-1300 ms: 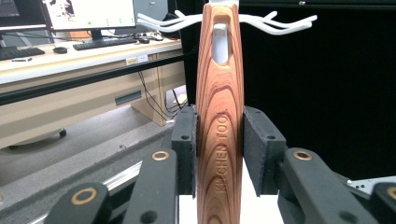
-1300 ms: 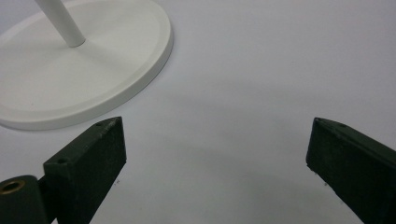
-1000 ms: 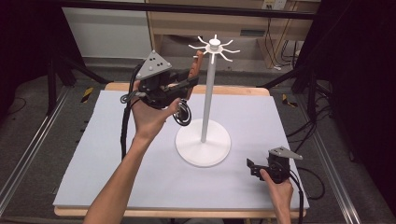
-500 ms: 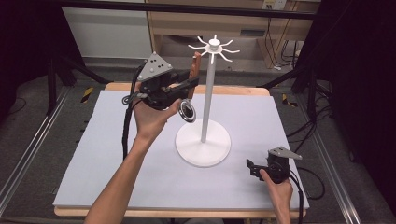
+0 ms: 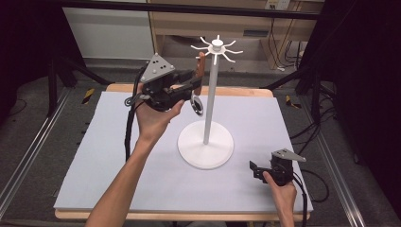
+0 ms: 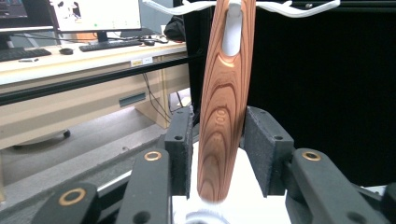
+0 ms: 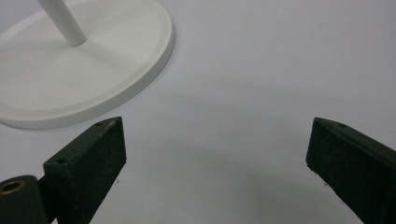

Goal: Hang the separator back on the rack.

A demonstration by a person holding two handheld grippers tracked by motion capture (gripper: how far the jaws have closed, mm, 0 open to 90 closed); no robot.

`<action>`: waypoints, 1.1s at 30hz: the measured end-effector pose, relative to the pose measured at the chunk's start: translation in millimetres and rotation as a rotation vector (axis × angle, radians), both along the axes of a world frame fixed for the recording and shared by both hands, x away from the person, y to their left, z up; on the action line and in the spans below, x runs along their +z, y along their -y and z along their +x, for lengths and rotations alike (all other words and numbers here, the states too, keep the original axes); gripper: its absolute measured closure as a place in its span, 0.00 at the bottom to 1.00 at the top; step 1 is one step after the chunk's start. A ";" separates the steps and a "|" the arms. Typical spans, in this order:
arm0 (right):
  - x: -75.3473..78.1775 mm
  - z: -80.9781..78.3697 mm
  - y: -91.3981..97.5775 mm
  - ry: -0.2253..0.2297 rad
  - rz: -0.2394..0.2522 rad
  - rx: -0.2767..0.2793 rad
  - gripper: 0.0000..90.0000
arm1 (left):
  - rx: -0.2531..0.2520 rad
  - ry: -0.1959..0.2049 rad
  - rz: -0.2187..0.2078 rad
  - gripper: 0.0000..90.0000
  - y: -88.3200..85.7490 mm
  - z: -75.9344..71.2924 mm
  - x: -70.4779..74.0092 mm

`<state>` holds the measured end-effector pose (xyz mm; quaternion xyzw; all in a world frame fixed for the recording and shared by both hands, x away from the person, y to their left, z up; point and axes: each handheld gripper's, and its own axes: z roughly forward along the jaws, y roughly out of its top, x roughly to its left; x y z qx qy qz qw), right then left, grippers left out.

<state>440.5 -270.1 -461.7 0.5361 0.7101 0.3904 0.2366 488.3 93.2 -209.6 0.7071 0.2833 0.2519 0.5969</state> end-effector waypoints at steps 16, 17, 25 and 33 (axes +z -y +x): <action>-1.2 0.0 -0.8 0.000 -0.011 0.000 0.06 | 0.010 -0.028 0.037 0.56 -37.9 -18.4 -28.9; -1.2 0.0 -0.9 -0.001 -0.011 0.000 0.06 | 0.010 -0.023 0.037 0.55 -42.2 -19.3 -32.3; -2.4 0.2 -2.4 -0.014 -0.013 0.009 0.06 | 0.025 -0.076 0.054 0.50 -66.9 -28.3 -69.0; -2.6 -0.1 -2.5 -0.018 -0.015 0.009 0.06 | 0.039 -0.121 0.079 0.48 -84.3 -38.1 -108.7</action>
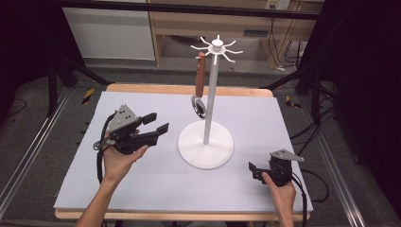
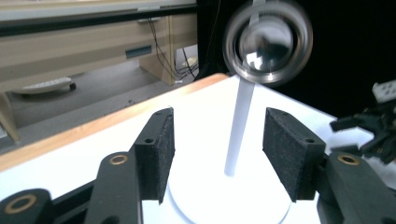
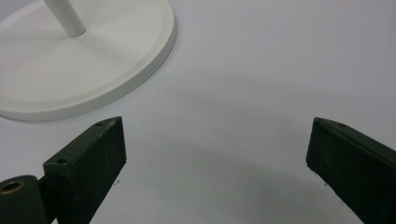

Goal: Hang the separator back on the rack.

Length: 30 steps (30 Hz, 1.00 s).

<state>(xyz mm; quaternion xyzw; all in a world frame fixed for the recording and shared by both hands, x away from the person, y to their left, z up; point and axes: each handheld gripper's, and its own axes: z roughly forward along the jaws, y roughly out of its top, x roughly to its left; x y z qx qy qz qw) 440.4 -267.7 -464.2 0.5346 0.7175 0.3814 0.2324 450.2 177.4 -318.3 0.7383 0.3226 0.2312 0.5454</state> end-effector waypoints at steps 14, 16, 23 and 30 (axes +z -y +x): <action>-1.6 0.1 -1.2 -0.008 -0.012 0.008 0.06 | 0.071 -0.094 0.037 0.45 -33.6 -6.8 -62.6; -1.6 -0.1 -1.4 -0.011 -0.010 0.008 0.06 | 0.087 -0.107 0.039 0.45 -39.8 -7.6 -70.9; -2.6 -0.1 -1.1 -0.016 -0.017 0.003 0.06 | 0.157 -0.151 0.063 0.44 -60.3 -7.2 -95.3; -3.3 -1.2 2.3 -0.022 -0.009 -0.004 0.06 | 0.233 -0.186 0.046 0.43 -88.5 -8.3 -109.0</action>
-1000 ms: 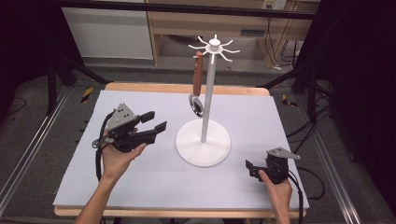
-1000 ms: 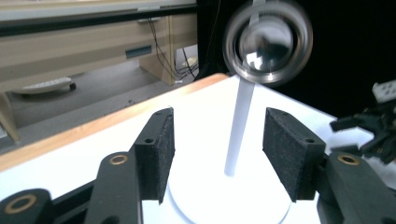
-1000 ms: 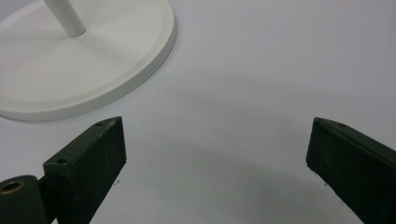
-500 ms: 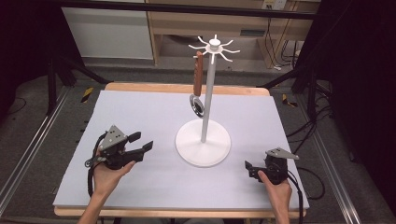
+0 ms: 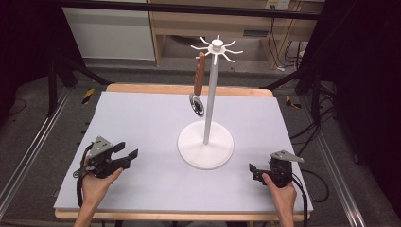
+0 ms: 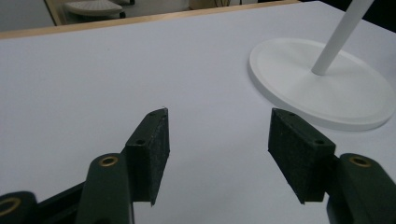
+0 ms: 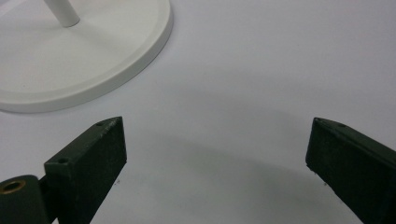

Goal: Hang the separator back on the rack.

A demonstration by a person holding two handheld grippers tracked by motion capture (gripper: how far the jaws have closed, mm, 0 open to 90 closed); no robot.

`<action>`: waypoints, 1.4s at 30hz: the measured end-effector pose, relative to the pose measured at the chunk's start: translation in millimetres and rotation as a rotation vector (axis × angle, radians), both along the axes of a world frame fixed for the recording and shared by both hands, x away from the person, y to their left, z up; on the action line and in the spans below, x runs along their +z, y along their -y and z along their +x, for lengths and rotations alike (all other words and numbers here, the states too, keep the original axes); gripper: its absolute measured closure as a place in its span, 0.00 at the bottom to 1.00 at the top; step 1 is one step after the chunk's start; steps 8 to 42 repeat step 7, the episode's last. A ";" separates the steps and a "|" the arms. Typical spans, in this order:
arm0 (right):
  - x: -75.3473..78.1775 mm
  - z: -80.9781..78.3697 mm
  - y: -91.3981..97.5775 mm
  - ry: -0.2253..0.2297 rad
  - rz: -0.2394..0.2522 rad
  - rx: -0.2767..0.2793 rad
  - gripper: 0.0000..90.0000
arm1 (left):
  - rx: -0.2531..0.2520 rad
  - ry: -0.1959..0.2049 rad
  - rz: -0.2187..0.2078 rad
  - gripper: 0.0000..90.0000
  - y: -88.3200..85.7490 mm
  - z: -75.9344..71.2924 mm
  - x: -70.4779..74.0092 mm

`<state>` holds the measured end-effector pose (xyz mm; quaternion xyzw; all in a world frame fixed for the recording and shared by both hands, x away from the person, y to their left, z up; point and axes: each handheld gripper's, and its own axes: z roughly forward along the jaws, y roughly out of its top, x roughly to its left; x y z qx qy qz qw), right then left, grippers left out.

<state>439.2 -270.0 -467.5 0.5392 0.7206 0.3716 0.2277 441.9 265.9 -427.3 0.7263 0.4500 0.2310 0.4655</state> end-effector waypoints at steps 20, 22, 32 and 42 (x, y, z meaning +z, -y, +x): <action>0.0 -1.6 8.2 -0.002 0.000 -0.023 0.06 | 0.068 -0.016 0.007 0.41 -22.7 1.1 -8.1; 0.0 -1.6 8.2 -0.002 0.000 -0.023 0.06 | 0.068 -0.016 0.007 0.41 -22.7 1.1 -8.1; 0.0 -1.6 8.2 -0.002 0.000 -0.023 0.06 | 0.068 -0.016 0.007 0.41 -22.7 1.1 -8.1; 0.0 -1.6 8.2 -0.002 0.000 -0.023 0.06 | 0.068 -0.016 0.007 0.41 -22.7 1.1 -8.1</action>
